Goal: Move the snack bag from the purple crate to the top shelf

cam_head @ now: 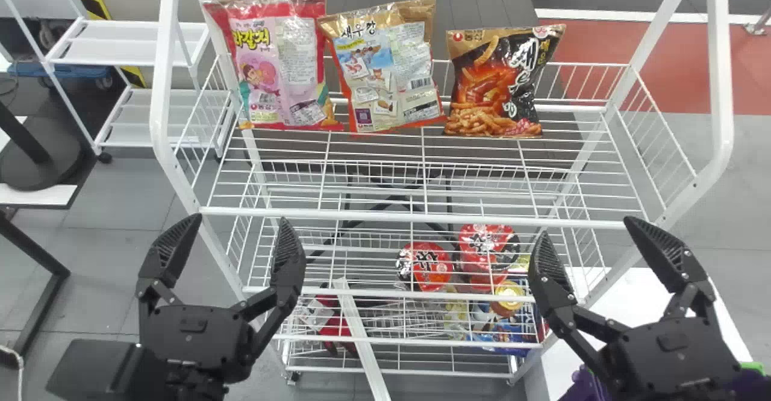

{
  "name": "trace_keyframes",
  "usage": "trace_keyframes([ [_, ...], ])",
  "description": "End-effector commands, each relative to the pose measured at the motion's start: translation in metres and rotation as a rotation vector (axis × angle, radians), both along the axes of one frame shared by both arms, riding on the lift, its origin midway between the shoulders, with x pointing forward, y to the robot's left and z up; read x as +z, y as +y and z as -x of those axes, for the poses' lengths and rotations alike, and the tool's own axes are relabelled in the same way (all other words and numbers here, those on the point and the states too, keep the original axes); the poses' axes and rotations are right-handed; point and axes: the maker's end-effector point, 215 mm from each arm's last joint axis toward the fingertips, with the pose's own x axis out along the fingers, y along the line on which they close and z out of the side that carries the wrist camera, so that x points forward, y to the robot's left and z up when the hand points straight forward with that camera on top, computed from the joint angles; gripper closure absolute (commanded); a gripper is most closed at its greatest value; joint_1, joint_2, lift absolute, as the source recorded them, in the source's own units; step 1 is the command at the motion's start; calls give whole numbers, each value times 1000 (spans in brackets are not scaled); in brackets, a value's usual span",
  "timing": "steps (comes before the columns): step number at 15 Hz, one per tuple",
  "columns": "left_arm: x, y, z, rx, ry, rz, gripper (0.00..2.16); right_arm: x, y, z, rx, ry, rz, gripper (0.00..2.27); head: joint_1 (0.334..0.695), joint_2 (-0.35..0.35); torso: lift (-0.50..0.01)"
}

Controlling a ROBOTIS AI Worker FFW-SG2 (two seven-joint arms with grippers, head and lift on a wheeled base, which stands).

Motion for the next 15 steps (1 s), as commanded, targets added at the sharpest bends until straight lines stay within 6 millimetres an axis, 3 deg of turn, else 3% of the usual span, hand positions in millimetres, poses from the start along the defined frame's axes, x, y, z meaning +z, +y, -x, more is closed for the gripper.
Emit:
trace_keyframes([
  [1, 0, 0, 0, 0, 1, 0, 103, -1, -1, 0, 1, 1, 3, 137, 695, -16, -47],
  [15, 0, 0, 1, 1, 1, 0, 103, 4, -6, 1, -7, -29, -2, 137, 695, -26, -102],
])
